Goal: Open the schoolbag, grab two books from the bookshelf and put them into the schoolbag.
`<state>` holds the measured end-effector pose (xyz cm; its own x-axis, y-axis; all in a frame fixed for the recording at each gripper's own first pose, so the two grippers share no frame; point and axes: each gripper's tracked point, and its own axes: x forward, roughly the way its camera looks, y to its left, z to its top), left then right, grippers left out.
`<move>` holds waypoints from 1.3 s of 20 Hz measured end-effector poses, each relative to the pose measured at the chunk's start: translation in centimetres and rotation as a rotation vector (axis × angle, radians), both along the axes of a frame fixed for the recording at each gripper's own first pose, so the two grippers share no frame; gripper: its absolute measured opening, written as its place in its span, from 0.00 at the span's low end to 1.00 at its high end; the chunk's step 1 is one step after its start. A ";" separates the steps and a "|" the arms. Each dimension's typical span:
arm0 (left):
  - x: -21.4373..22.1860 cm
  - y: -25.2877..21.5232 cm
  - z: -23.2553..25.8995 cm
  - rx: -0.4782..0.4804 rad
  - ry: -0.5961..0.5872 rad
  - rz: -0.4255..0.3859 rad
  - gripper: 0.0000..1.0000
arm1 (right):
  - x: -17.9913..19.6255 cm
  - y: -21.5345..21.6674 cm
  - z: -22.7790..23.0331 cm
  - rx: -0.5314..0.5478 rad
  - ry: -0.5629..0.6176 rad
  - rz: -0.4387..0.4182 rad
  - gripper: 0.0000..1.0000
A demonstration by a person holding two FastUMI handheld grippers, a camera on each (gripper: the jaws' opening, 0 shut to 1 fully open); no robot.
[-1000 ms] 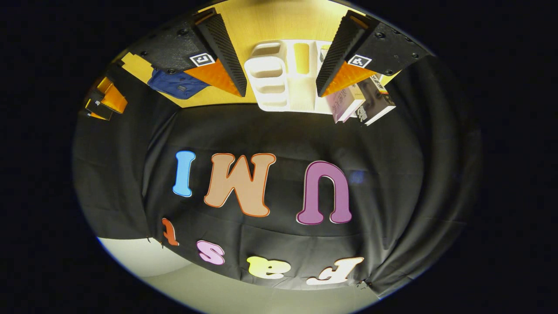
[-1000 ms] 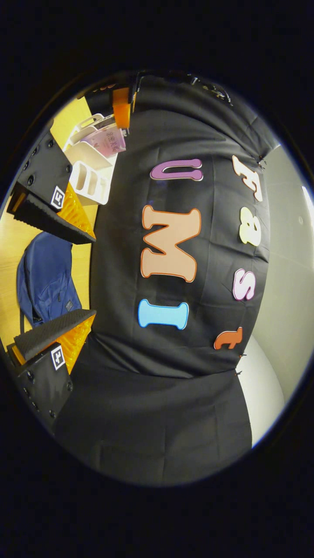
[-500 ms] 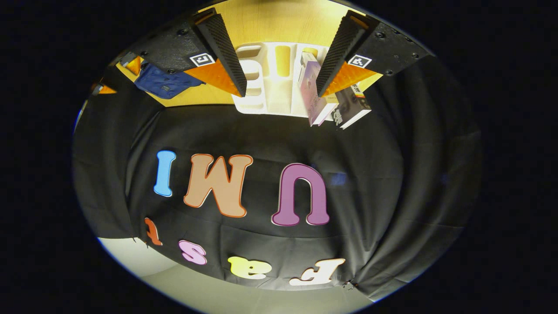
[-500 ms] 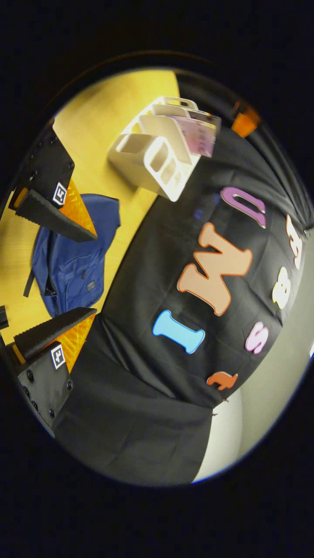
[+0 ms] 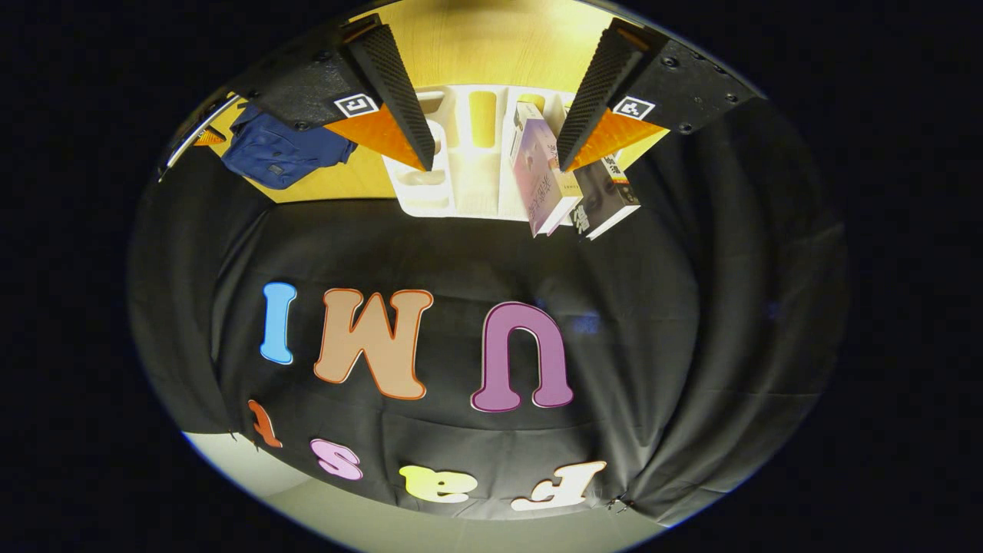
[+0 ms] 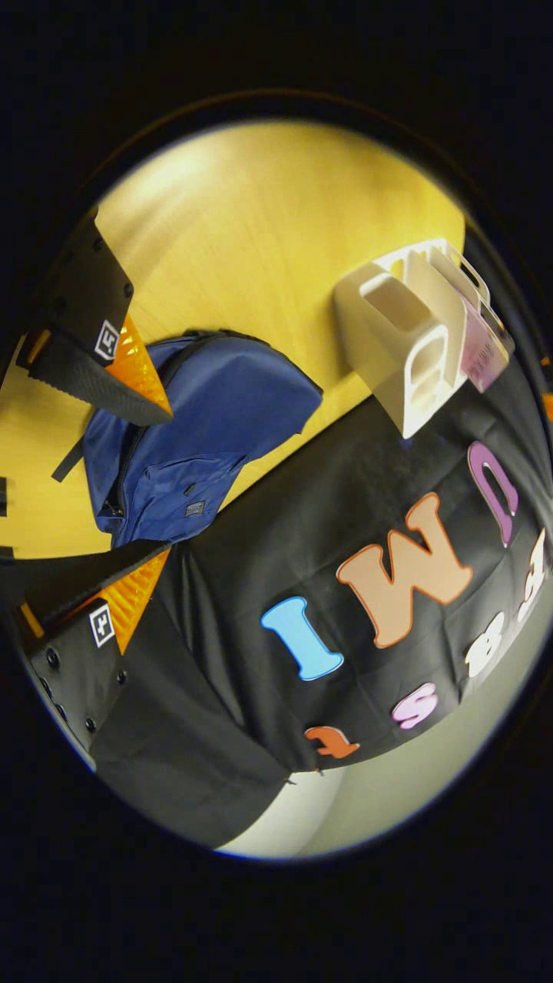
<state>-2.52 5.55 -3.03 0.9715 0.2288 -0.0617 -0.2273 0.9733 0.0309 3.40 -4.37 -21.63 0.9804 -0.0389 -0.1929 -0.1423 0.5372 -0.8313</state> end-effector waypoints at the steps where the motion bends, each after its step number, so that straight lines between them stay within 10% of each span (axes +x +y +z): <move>1: 0.2 0.1 0.0 -0.001 0.003 0.007 0.94 | 0.2 -0.1 -0.4 -0.038 -0.001 0.014 0.90; 10: 0.0 1.9 -0.5 -0.016 0.014 0.074 0.94 | 1.8 0.5 -5.6 -0.210 0.076 0.141 0.97; 26: -0.1 1.7 -2.0 -0.044 0.053 0.126 0.94 | 8.0 0.0 -6.1 -0.131 0.089 0.087 0.87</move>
<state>-2.61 7.29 -5.04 0.9305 0.3447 -0.1243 -0.3469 0.9379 0.0042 11.44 -4.37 -27.77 0.9603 0.0151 -0.2784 -0.2602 0.4077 -0.8753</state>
